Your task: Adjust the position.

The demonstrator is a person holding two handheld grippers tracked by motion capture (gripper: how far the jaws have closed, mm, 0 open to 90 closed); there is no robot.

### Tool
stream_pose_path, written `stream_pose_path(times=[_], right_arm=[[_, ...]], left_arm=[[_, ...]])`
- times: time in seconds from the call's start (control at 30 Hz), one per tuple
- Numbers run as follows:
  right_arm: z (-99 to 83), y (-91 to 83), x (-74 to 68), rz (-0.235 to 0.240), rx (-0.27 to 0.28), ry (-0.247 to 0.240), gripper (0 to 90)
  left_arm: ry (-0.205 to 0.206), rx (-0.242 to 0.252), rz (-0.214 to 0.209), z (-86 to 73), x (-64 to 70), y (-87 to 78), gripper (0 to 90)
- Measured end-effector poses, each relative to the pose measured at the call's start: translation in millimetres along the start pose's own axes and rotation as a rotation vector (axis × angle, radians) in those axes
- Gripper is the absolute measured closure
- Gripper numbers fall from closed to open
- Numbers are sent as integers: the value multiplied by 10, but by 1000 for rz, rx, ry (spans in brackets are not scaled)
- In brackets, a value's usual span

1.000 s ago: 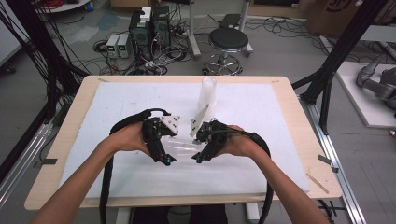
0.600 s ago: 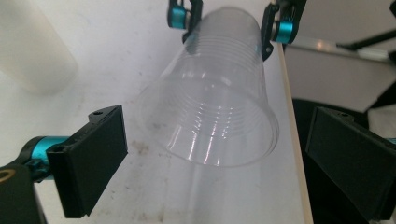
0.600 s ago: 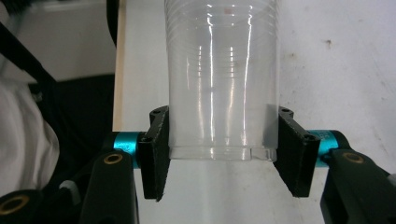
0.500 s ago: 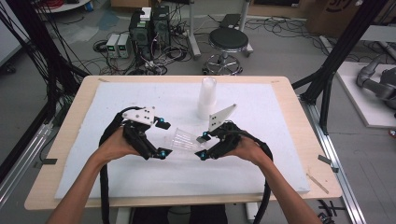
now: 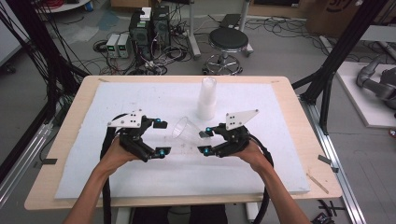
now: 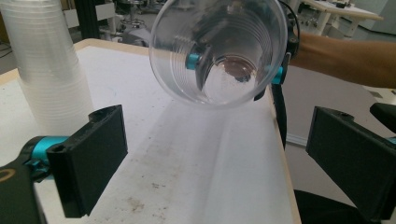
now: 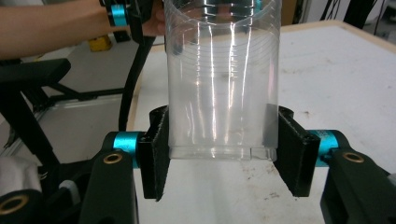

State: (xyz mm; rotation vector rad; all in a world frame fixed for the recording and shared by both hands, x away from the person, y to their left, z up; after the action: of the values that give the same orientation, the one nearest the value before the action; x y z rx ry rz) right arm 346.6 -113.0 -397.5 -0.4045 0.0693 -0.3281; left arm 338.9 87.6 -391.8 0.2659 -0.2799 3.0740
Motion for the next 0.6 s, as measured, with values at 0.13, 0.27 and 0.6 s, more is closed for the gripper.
stream_pose_path(times=[0.13, 0.27, 0.6], right_arm=[[3, -10, -5, 13, 56, 17, 440], [4, -3, -19, 19, 84, 24, 441], [-30, 31, -72, 30, 117, 28, 441]], left_arm=[[-2, 16, -5, -6, -5, 32, 53], [3, 36, -6, 12, -6, 66, 53], [-1, 49, -24, 41, -11, 209, 53]])
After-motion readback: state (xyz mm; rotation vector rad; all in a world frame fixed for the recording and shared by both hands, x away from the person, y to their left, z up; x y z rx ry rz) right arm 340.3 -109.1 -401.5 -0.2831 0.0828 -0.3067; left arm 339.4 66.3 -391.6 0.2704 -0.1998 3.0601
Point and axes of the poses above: each handheld gripper's, and its own axes: y roughly forward along the jaws, z roughly out of its top, x roughly to its right, the point moved 7 cm from there along y, roughly forward along the jaws, and after that the axes turned 14 degrees about -z, right-handed, at the moved point
